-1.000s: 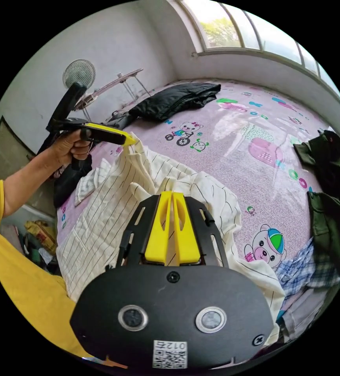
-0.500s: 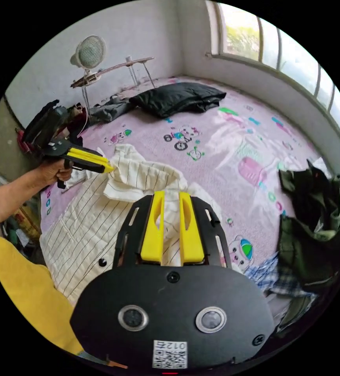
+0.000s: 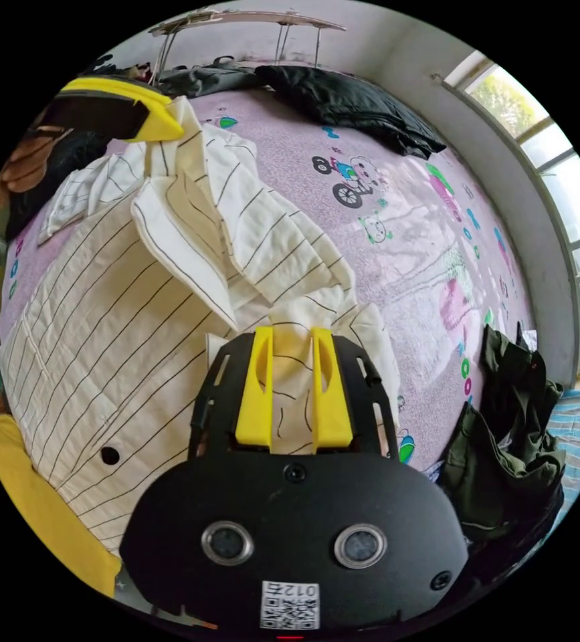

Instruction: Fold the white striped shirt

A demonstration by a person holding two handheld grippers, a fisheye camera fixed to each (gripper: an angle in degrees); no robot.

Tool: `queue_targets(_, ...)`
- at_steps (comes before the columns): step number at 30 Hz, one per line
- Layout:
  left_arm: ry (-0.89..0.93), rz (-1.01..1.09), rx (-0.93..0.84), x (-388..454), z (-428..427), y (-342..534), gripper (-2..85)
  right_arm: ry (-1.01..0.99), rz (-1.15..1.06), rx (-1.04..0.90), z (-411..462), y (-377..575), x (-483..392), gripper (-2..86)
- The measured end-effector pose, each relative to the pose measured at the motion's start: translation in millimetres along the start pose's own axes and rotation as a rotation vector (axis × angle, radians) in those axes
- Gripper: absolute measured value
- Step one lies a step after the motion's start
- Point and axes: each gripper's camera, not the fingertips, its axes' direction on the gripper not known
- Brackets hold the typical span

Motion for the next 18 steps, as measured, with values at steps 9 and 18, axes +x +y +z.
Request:
queue_targets(9,0.045,-0.059,0.066,-25.5,-15.1,-13.8,0.9,-0.237,0.451,0.162,-56.5,0.9,98.0,2.9)
queue_targets(18,0.111,-0.159,0.054,-50.7,0.1,-28.2,1.1,-0.202,0.39,0.21,-90.2,3.7,98.9,5.8)
